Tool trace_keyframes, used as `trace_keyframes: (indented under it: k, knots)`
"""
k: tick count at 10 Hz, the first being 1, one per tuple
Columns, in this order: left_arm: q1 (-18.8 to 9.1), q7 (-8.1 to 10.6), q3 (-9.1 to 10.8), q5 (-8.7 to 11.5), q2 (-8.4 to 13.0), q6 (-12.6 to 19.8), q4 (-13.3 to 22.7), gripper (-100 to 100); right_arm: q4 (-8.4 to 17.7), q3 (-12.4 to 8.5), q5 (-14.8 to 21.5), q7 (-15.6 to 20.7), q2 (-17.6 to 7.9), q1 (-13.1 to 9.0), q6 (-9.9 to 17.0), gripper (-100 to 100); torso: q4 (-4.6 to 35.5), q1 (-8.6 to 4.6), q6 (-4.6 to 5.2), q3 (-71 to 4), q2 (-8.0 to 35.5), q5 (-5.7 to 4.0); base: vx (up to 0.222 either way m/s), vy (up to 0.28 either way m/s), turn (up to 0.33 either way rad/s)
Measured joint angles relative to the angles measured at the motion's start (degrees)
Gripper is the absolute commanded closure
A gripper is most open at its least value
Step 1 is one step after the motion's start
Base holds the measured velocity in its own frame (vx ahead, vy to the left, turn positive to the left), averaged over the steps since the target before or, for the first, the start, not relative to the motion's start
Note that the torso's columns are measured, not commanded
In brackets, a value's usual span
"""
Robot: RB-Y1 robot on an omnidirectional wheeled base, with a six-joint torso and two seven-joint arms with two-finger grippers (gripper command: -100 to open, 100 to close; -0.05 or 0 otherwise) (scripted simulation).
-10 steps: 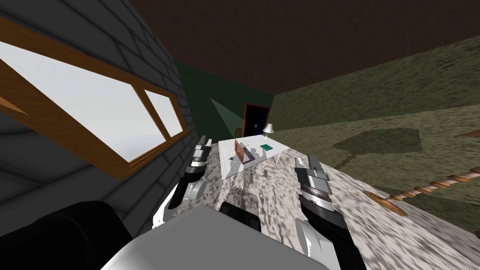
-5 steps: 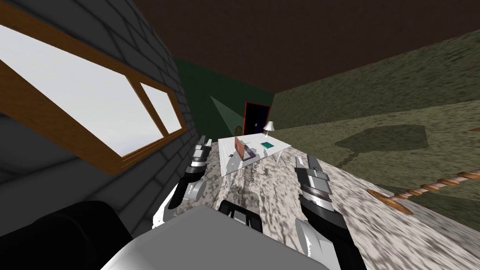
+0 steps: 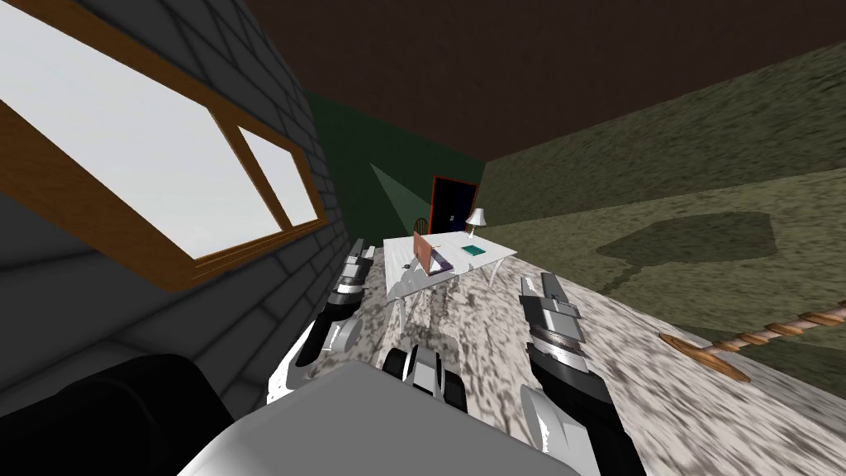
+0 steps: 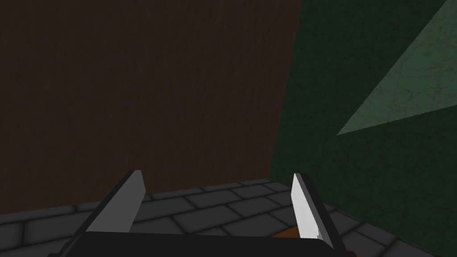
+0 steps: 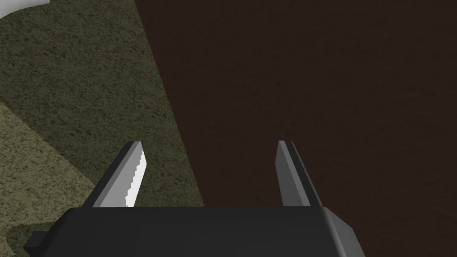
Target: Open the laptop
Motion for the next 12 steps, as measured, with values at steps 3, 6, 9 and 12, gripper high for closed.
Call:
trace_keyframes:
  k: [3, 6, 9, 12]
  knots:
    - [-0.3, -1.41, 1.14, -0.9, 2.7, 0.3, 2.5, -100, 0.0, 0.0, 0.0, 0.0, 0.0, 0.0, 0.0, 0, 0.2, -0.01, 0.01, -0.4, 0.1, -0.01, 0.127, -0.177, 0.077]
    - [-0.5, -2.96, 2.84, -1.9, 3.8, 0.1, 6.1, -100, 0.0, 0.0, 0.0, 0.0, 0.0, 0.0, 0.0, 0, 0.3, 0.21, 0.0, -0.3, 0.3, 0.07, 0.134, -0.17, 0.072]
    - [-1.1, -4.5, 4.36, -2.7, 4.1, 0.2, 9.4, -100, 0.0, 0.0, 0.0, 0.0, 0.0, 0.0, 0.0, 0, 0.3, 0.13, 0.01, -0.2, 0.4, 0.04, 0.102, -0.158, 0.068]
    - [-1.5, -6.23, 5.5, -3.8, 4.4, 1.1, 11.8, -100, 0.0, 0.0, 0.0, 0.0, 0.0, 0.0, 0.0, 0, 0.3, 0.19, 0.01, -0.3, 0.3, 0.04, 0.109, -0.167, 0.067]
